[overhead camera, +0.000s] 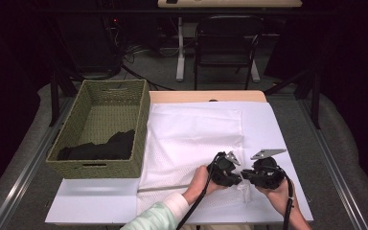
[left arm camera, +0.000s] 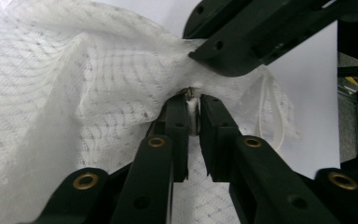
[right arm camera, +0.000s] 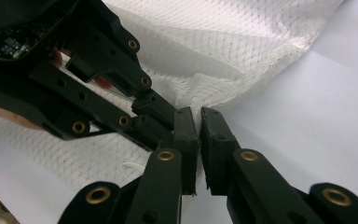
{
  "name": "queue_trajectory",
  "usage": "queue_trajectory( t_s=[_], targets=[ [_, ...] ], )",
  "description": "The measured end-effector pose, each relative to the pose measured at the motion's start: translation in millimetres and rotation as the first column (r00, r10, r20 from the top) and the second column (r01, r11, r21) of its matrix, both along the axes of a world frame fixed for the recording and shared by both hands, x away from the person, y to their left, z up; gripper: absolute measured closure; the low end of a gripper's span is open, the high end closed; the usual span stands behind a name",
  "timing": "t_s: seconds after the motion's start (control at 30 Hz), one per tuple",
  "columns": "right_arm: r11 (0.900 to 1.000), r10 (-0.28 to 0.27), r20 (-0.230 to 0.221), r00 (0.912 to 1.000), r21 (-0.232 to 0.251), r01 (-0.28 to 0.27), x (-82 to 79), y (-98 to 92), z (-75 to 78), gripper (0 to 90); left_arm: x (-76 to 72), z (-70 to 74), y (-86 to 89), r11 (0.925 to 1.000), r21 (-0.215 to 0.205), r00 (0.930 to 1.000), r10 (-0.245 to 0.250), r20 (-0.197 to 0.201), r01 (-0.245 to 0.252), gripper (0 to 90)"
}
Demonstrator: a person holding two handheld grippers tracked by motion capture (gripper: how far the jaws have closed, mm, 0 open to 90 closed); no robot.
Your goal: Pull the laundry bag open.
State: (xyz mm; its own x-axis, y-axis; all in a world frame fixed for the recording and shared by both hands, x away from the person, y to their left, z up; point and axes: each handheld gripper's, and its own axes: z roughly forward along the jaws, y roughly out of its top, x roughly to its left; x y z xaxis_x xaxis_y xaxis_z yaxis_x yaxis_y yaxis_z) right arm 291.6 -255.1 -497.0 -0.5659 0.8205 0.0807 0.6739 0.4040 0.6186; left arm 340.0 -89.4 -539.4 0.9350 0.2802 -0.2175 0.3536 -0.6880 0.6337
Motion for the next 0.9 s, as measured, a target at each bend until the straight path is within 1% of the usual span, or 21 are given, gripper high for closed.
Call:
queue_trajectory(
  t_s=[0.03,0.07,0.13,0.17,0.2,0.23,0.27,0.3,0.33,0.43,0.47,0.57,0.7,0.73,0.8,0.9],
  targets=[
    [1.0,0.0,0.0,1.0,0.0,0.0,0.0,0.0,0.0,85.2,0.0,0.0,0.0,1.0,0.0,1.0,0.0,0.0,0.0,84.5],
    [1.0,-0.003,-0.002,1.0,-0.006,0.003,-0.2,0.0,0.0,85.3,0.2,-1.2,0.7,0.9999,-0.014,0.9998,0.007,-0.016,-0.007,85.0],
    [1.0,-0.001,0.006,1.0,-0.02,0.001,-0.4,0.6,-0.4,85.4,-0.6,-1.3,0.6,0.9999,-0.006,0.9998,0.014,-0.016,-0.014,85.5],
    [1.0,-0.005,0.004,1.0,-0.027,0.005,-0.6,1.4,-0.5,85.4,-1.0,-1.1,0.7,0.9998,0.008,0.9998,0.018,-0.009,-0.018,85.7],
    [0.999,0.001,0.006,1.0,-0.039,-0.001,-0.3,1.5,-0.8,85.5,-1.0,-1.1,0.7,0.9998,0.008,0.9998,0.018,-0.009,-0.018,85.9],
    [0.999,0.001,0.006,1.0,-0.039,-0.001,-0.3,1.5,-0.8,85.5,-2.0,-2.0,0.7,0.9996,0.0,0.9995,0.028,-0.016,-0.028,85.9],
    [0.999,-0.003,0.006,1.0,-0.045,0.003,-0.3,1.9,-1.1,85.5,-2.5,-3.8,1.1,0.999,-0.02,0.9988,0.039,-0.03,-0.039,86.0],
    [0.999,-0.007,0.004,1.0,-0.047,0.007,-0.2,1.5,-1.4,85.6,-3.5,-4.0,1.2,0.9987,-0.006,0.9984,0.051,-0.023,-0.052,86.2],
    [0.999,-0.007,0.004,1.0,-0.047,0.007,-0.2,1.5,-1.4,85.6,-4.5,-4.5,1.0,0.9981,-0.004,0.9978,0.062,-0.024,-0.062,86.2],
    [0.998,-0.007,0.008,0.9999,-0.058,0.008,0.0,1.5,-1.6,85.6,-6.2,-6.5,2.5,0.9958,-0.012,0.9954,0.091,-0.031,-0.091,86.3],
    [0.998,-0.006,0.007,1.0,-0.056,0.006,0.0,1.4,-1.7,85.6,-6.2,-6.4,3.1,0.9962,-0.009,0.9958,0.086,-0.029,-0.087,86.3],
    [0.998,-0.008,0.002,1.0,-0.057,0.009,0.0,1.7,-1.7,85.6,-7.7,-5.7,3.7,0.9954,-0.001,0.9951,0.096,-0.026,-0.096,86.3],
    [0.998,-0.006,0.006,1.0,-0.059,0.007,0.5,0.9,-1.9,85.6,-7.7,-5.4,4.1,0.995,0.007,0.9949,0.1,-0.019,-0.099,86.3],
    [0.998,-0.007,0.006,1.0,-0.062,0.008,0.5,0.6,-1.9,85.7,-7.8,-5.4,4.2,0.9948,0.014,0.9948,0.101,-0.018,-0.1,86.3],
    [0.998,-0.01,0.006,0.9999,-0.06,0.011,0.6,0.3,-1.9,85.6,-7.2,-5.7,4.8,0.9952,0.016,0.9951,0.097,-0.015,-0.097,86.2],
    [0.998,-0.017,0.003,0.9999,-0.063,0.017,0.8,-1.7,-1.7,85.6,-6.6,-6.3,6.4,0.9941,0.017,0.9941,0.107,-0.012,-0.107,86.2]
  ],
)
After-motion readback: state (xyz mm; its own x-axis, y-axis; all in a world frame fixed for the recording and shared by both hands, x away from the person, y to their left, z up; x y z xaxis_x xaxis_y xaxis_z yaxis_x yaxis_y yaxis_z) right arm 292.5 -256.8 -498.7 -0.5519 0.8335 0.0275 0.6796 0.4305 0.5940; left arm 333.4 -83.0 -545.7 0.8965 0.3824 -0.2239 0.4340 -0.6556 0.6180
